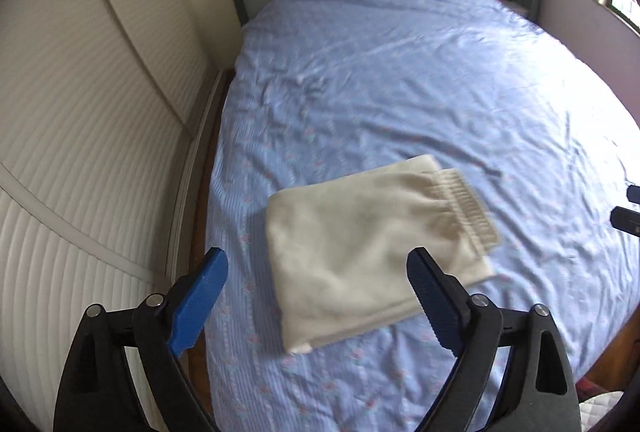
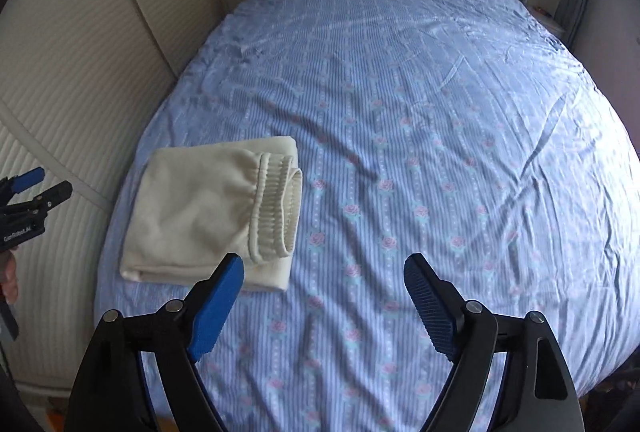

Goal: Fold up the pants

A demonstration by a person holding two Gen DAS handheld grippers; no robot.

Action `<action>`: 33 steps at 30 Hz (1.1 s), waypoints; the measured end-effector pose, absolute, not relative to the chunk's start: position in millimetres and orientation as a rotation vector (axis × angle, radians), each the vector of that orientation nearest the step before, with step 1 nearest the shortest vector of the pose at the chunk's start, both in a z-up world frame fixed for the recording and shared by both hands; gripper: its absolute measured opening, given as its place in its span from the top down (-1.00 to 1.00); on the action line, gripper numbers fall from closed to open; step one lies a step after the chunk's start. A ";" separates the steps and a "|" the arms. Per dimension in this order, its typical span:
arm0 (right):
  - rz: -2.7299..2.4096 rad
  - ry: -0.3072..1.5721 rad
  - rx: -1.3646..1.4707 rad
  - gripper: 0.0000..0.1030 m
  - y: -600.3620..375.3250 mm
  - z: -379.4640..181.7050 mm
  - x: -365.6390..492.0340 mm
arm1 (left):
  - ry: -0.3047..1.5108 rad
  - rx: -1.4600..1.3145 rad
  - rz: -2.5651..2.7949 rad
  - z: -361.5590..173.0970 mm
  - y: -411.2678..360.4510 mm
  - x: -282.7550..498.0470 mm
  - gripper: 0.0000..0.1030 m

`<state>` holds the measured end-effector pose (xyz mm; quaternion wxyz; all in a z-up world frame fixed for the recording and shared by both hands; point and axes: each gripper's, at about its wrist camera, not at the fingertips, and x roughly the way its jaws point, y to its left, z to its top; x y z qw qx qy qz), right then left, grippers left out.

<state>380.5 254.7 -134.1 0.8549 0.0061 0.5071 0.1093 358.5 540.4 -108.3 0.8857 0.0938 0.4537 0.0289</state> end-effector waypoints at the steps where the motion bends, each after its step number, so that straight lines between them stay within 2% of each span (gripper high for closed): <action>1: 0.237 1.053 0.025 -0.62 247.4 -125.0 370.6 | 0.926 0.182 0.050 -98.7 528.9 348.5 -0.85; 8: 0.215 0.961 0.053 -0.63 186.1 -78.2 305.2 | 0.847 0.067 -0.007 -44.1 437.2 290.8 -0.94; 15: 0.164 0.889 0.033 -0.63 105.6 -50.2 263.4 | 0.778 0.076 -0.016 -14.7 322.3 239.5 -1.00; 33: 0.291 0.773 -0.025 -0.63 -105.6 -2.4 185.7 | 0.739 -0.020 0.052 3.7 97.6 161.6 -1.00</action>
